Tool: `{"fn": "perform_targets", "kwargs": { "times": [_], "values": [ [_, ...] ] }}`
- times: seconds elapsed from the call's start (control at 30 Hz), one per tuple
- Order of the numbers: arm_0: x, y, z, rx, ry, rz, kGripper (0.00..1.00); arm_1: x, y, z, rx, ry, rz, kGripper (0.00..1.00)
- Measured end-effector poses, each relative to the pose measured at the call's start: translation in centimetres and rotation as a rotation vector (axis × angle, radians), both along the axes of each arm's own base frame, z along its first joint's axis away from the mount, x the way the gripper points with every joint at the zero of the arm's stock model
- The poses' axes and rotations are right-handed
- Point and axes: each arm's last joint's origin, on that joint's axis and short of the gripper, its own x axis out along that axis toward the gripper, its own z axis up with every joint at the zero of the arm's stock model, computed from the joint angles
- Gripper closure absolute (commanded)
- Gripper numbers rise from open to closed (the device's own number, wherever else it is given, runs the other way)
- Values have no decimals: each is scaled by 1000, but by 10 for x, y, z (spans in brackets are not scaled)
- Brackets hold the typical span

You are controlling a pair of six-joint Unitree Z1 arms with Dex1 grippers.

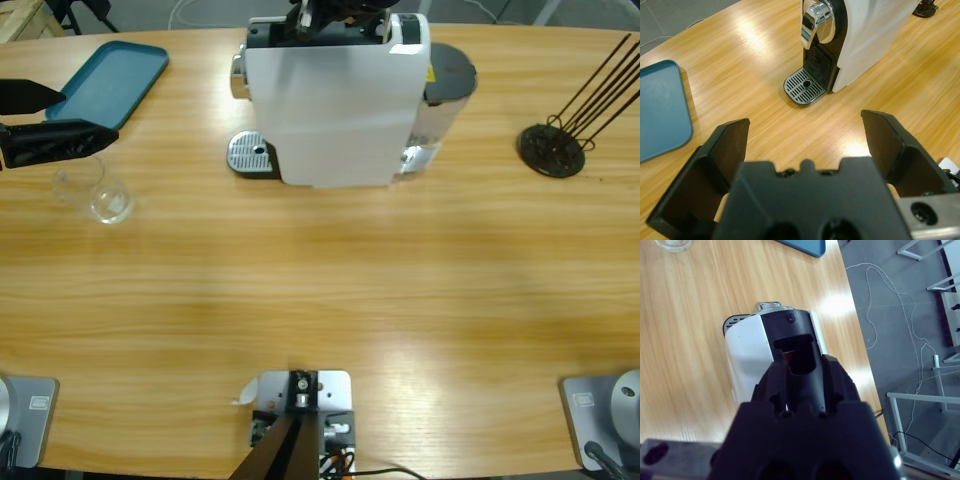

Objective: Pour coffee

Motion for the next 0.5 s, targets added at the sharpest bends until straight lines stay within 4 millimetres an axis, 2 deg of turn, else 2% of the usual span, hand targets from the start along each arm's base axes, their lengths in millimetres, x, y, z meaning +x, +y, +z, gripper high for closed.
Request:
{"fn": "perform_targets", "kwargs": {
  "times": [0.03, 0.07, 0.1, 0.17, 0.23, 0.33, 0.4, 0.43, 0.47, 0.5],
  "values": [
    [0, 0, 0, 0, 0, 0, 32, 0, 0, 0, 0, 0, 0, 220],
    [0, 0, 0, 0, 0, 0, 32, 0, 0, 0, 0, 0, 0, 141],
    [0, 0, 0, 0, 0, 0, 32, 0, 0, 0, 0, 0, 0, 116],
    [0, 0, 0, -2, -1, 0, 32, 0, 0, 0, 6, 5, -5, 139],
    [0, 0, 0, -5, -2, 1, 28, -4, 3, 1, 35, 28, -16, 234],
    [0, 0, 1, -8, -5, 2, 0, -23, 14, 9, 157, 127, -47, 281],
    [1, -1, 1, -10, -7, 2, 0, -47, 17, 19, 283, 242, -115, 609],
    [1, -1, 1, -10, -7, 2, 0, -59, 17, 23, 332, 287, -152, 899],
    [1, -1, 1, -10, -7, 2, 0, -71, 14, 25, 375, 329, -197, 1000],
    [1, -1, 1, -11, -7, 2, 0, -80, 9, 26, 410, 365, -241, 1000]
  ]
}}
